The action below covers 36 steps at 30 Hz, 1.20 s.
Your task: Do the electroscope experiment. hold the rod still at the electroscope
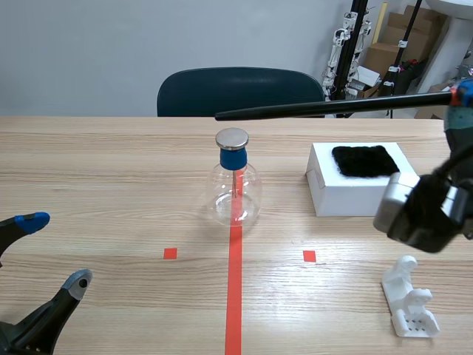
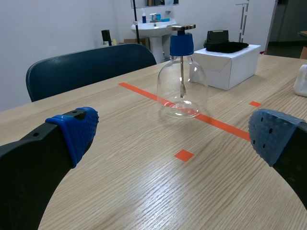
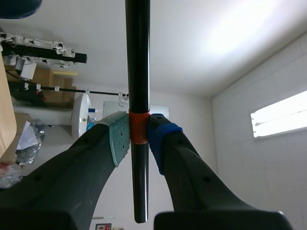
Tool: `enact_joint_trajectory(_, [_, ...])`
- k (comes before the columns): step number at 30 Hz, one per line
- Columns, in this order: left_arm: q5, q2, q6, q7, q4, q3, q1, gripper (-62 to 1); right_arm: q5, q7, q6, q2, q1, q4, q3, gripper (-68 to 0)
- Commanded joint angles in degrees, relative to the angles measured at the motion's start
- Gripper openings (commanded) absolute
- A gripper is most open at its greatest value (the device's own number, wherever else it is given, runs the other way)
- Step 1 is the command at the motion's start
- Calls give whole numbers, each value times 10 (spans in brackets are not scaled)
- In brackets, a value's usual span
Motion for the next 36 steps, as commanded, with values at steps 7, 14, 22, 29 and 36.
enact_joint_trajectory(7, [-7, -3, 3, -30, 8, -2, 0, 14, 38, 61, -96, -65, -159, 6, -1, -624])
enact_joint_trajectory(14, [-7, -3, 3, -30, 8, -2, 0, 14, 148, 131, -101, -70, -245, 6, -21, -624])
enact_joint_trajectory(22, [-7, -3, 3, -30, 8, -2, 0, 14, 183, 134, -99, -70, -250, 6, -46, -624])
enact_joint_trajectory(29, [-7, -3, 3, -30, 8, -2, 0, 14, 183, 134, -96, -70, -250, 6, -49, -624])
enact_joint_trajectory(36, [-7, -3, 3, -30, 8, -2, 0, 14, 183, 134, -96, -70, -250, 6, -49, -624])
